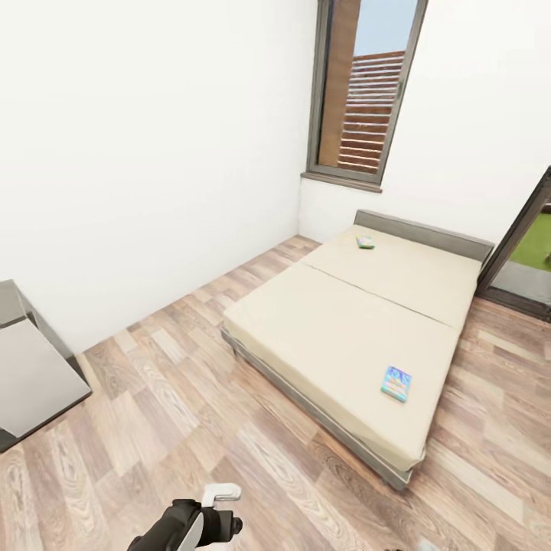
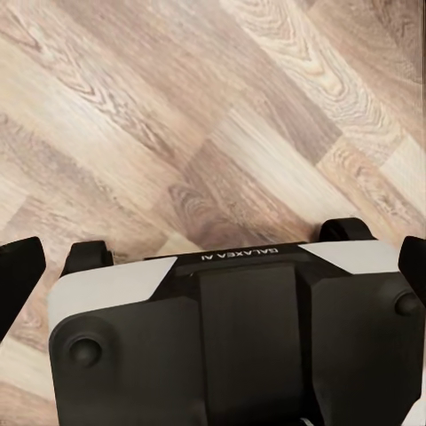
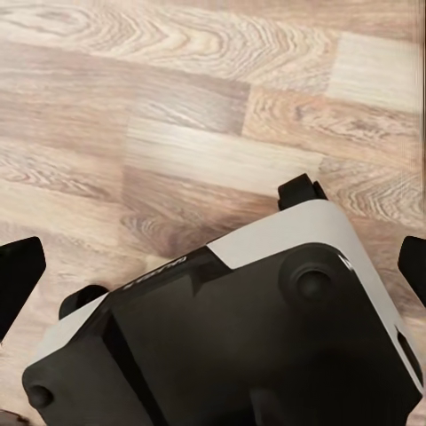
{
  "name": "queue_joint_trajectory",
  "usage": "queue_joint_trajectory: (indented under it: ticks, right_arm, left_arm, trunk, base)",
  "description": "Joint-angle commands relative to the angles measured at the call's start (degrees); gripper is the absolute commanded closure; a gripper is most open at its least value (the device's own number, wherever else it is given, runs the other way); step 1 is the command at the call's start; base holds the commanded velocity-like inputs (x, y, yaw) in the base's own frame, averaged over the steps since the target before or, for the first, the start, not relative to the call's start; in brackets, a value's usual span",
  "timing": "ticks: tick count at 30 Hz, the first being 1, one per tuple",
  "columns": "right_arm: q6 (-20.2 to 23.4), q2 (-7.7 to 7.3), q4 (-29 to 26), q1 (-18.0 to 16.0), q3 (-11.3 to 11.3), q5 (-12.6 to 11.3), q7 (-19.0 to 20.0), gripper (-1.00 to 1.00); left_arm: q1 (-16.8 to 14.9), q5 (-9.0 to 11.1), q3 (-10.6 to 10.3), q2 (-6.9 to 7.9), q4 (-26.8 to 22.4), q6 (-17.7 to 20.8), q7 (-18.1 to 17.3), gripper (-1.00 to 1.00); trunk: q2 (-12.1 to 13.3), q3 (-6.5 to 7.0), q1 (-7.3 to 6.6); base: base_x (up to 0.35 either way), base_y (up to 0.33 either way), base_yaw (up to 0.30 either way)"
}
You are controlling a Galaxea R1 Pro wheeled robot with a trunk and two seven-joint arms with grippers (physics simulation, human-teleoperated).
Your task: Put all the toys in the child's room - the three board games (two on the bed and one on the table), the two jigsaw puzzles on the table, and the tennis ball on the table - inside the toy box on the table in the child's room.
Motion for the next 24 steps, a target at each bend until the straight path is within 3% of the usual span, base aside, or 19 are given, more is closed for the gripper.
queue_joint_trajectory:
  ticks: [1, 24]
  right_arm:
    - [0.3, -0.02, 0.0, 0.0, 0.0, -0.2, 0.1, -1.0]
    - [0.1, -0.06, 0.0, -0.1, 0.0, -0.2, 0.1, -1.0]
  left_arm:
    - [0.0, 0.0, 0.0, 0.0, -0.1, 0.4, -0.1, -1.0]
    - [0.0, 0.0, 0.0, 0.0, -0.1, 0.4, -0.1, -1.0]
  trunk:
    - [-0.1, -0.08, 0.03]
    - [-0.1, 1.0, 0.03]
  base:
    - [0.0, 0.0, -0.283]
    - [0.0, 0.0, -0.271]
